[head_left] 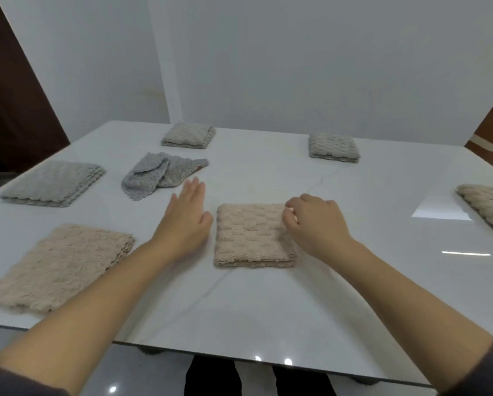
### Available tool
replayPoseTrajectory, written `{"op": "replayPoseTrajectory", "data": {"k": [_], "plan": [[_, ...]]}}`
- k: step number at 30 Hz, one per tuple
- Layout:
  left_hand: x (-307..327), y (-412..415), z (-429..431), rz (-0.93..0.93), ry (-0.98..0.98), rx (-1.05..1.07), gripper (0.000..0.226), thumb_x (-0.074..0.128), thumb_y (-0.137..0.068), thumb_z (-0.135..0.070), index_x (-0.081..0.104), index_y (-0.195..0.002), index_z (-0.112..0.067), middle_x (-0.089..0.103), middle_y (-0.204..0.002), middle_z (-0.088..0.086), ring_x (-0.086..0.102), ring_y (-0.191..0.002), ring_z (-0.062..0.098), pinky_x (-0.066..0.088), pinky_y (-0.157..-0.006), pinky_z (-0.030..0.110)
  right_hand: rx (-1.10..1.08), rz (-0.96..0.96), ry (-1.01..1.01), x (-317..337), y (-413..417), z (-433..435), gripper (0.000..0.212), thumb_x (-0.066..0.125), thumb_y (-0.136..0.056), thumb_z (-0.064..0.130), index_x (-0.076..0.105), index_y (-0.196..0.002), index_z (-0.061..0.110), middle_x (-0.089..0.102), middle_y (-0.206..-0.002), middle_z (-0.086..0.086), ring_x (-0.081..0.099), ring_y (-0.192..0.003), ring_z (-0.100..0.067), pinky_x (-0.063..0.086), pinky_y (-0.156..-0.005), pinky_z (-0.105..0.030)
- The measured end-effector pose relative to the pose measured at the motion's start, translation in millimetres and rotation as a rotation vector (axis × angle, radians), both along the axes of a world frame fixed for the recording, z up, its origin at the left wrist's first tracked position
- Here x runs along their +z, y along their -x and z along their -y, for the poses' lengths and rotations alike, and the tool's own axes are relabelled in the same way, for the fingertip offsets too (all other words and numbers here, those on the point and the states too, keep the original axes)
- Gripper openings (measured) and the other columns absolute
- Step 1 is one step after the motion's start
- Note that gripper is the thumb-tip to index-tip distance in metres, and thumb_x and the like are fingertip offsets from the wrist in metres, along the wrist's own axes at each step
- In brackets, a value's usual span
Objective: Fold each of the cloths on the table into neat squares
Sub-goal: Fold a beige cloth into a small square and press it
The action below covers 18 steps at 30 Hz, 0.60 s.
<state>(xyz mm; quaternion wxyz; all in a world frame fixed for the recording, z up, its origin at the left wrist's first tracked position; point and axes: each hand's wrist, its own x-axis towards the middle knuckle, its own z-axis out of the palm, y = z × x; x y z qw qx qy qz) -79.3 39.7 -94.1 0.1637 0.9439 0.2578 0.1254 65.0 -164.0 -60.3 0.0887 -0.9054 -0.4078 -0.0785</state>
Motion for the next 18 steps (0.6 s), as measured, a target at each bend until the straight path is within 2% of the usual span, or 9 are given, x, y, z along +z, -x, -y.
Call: {"op": "replayPoseTrajectory", "data": {"k": [1, 2, 4, 5, 10, 18], "plan": [[1, -6, 11, -0.022, 0.005, -0.054, 0.062, 0.025, -0.101, -0.024, 0.0, -0.156, -0.01, -0.01, -0.163, 0.003, -0.013, -0.149, 0.013, -0.004, -0.122, 0.039, 0.032, -0.065, 0.02, -5, 3, -6, 0.04, 0.029, -0.1, 0.03, 0.053, -0.127, 0.012, 0.054, -0.131, -0.008, 0.048, -0.125, -0.027, 0.031, -0.103, -0.042], [1, -12, 22, -0.052, 0.005, -0.091, 0.061, 0.022, -0.102, -0.027, -0.001, -0.156, -0.01, -0.01, -0.163, 0.003, -0.013, -0.149, 0.012, -0.005, -0.122, 0.039, 0.065, -0.139, 0.057, -11, 8, -12, 0.048, 0.027, -0.102, 0.03, 0.037, -0.144, 0.009, 0.037, -0.151, -0.01, 0.031, -0.141, -0.024, 0.019, -0.114, -0.045], [-1, -23, 42, -0.142, 0.001, -0.101, 0.06, 0.02, -0.103, -0.029, -0.002, -0.155, -0.008, -0.012, -0.163, 0.006, -0.013, -0.149, 0.015, -0.005, -0.122, 0.041, 0.146, -0.231, 0.138, -23, 13, -24, 0.059, 0.02, -0.104, 0.033, 0.008, -0.155, 0.007, 0.0, -0.164, -0.005, -0.003, -0.151, -0.02, 0.0, -0.12, -0.049], [-4, -26, 51, -0.183, 0.0, -0.092, 0.061, 0.019, -0.103, -0.03, -0.003, -0.154, -0.006, -0.012, -0.163, 0.007, -0.013, -0.149, 0.016, -0.005, -0.121, 0.041, 0.185, -0.239, 0.162, -30, 12, -28, 0.06, 0.017, -0.104, 0.035, 0.001, -0.156, 0.008, -0.009, -0.164, -0.004, -0.01, -0.15, -0.018, -0.004, -0.12, -0.05], [-18, -27, 63, -0.253, -0.024, -0.045, 0.064, 0.017, -0.102, -0.035, -0.008, -0.154, -0.006, -0.016, -0.162, 0.008, -0.016, -0.149, 0.017, -0.006, -0.121, 0.044, 0.215, -0.228, 0.186, -48, 4, -33, 0.061, 0.015, -0.104, 0.037, -0.003, -0.156, 0.011, -0.01, -0.164, -0.001, -0.011, -0.15, -0.015, -0.008, -0.119, -0.052], [-19, -30, 61, -0.28, -0.05, -0.048, 0.063, 0.017, -0.102, -0.035, -0.003, -0.154, -0.007, -0.006, -0.164, 0.007, -0.01, -0.15, 0.017, -0.006, -0.121, 0.043, 0.18, -0.22, 0.156, -53, 5, -35, 0.061, 0.017, -0.103, 0.036, 0.001, -0.156, 0.011, -0.004, -0.164, -0.001, -0.008, -0.15, -0.015, -0.008, -0.119, -0.053]]}}
